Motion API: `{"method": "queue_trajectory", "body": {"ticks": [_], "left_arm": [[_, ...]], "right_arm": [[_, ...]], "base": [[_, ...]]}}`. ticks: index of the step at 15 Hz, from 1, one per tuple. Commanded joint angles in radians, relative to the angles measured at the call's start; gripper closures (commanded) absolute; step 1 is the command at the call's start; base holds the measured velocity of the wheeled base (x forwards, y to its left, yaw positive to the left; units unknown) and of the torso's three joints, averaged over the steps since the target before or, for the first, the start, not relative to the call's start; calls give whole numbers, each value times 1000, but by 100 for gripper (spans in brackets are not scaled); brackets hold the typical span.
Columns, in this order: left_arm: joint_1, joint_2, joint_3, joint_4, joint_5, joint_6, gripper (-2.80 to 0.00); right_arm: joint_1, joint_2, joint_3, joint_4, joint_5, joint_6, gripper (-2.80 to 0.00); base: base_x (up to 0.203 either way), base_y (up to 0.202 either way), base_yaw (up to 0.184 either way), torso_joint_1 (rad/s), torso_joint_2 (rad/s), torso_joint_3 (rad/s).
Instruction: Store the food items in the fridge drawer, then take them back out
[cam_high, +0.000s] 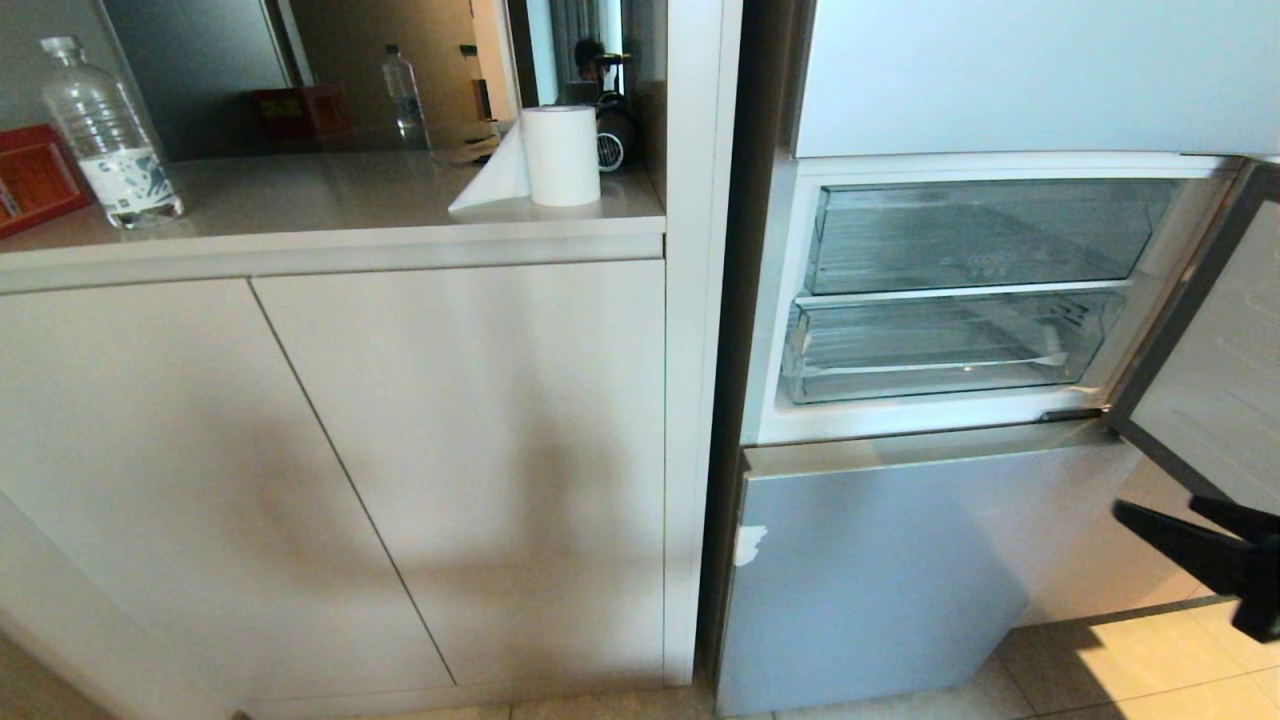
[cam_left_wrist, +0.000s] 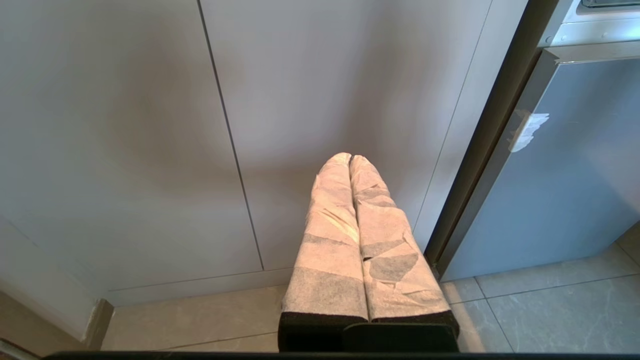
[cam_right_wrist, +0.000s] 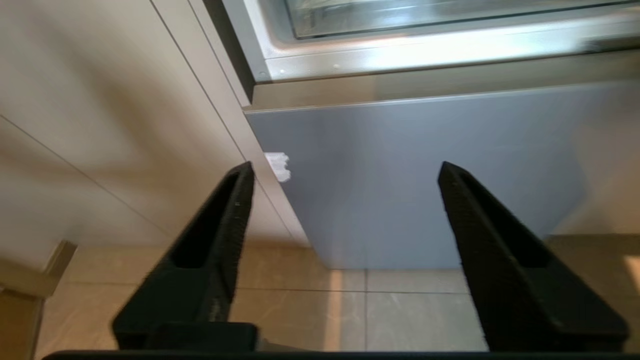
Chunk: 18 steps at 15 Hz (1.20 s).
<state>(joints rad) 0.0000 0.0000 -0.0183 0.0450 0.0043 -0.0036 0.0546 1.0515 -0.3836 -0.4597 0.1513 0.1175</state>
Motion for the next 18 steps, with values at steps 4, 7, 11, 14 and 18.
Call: {"method": "queue_trajectory", "body": {"ticks": [4, 7, 11, 14, 18], "left_arm": [[2, 0, 0, 1, 0, -1, 0], [2, 0, 0, 1, 0, 0, 0], [0, 0, 0, -1, 0, 0, 0], [1, 0, 0, -1, 0, 1, 0], [2, 0, 0, 1, 0, 0, 0]], "right_arm": [[99, 592, -125, -432, -16, 1, -280], [141, 753, -252, -523, -70, 0, -280], [190, 939, -401, -607, -193, -33, -280], [211, 1033, -505, -660, -226, -39, -280], [217, 1120, -627, -665, -230, -31, -280]], "base": [[0, 0, 0, 0, 0, 0], [0, 0, 0, 0, 0, 0], [0, 0, 0, 0, 0, 0], [0, 0, 0, 0, 0, 0], [0, 0, 0, 0, 0, 0]]}}
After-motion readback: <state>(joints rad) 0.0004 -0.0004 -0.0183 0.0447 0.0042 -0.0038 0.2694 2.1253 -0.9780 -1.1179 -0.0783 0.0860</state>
